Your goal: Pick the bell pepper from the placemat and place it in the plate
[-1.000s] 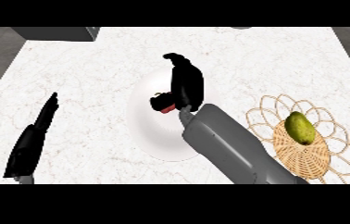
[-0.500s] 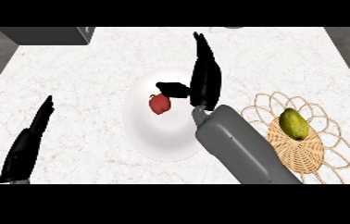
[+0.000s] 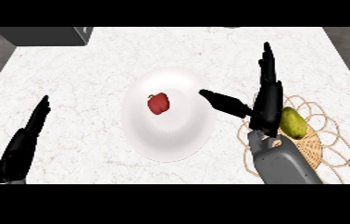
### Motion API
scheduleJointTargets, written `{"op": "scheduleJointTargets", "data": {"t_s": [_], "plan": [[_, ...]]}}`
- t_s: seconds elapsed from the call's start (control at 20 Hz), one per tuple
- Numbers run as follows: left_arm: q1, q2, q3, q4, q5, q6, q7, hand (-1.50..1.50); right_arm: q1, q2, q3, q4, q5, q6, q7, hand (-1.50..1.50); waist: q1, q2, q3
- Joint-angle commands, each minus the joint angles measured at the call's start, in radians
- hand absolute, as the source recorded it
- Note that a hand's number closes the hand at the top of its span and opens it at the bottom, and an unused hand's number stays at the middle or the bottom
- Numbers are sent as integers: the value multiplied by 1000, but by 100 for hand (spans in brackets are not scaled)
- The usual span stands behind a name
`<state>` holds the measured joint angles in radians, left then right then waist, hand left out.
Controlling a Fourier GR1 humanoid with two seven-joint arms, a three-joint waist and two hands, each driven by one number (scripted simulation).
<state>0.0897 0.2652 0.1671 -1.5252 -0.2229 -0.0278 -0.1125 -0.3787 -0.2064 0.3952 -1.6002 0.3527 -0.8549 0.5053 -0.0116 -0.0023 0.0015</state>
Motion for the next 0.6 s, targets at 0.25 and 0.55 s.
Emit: {"op": "scheduleJointTargets", "data": {"t_s": [0.25, 0.55], "plan": [[12, -10, 10, 0, 0, -4, -6, 0, 398, -212, -185, -207, -349, 209, -452, -150, -2, 2, 1], [-10, -6, 28, 24, -10, -25, -35, 0, 406, -178, -346, -113, -426, 357, -534, -150, 10, 2, -1]]}}
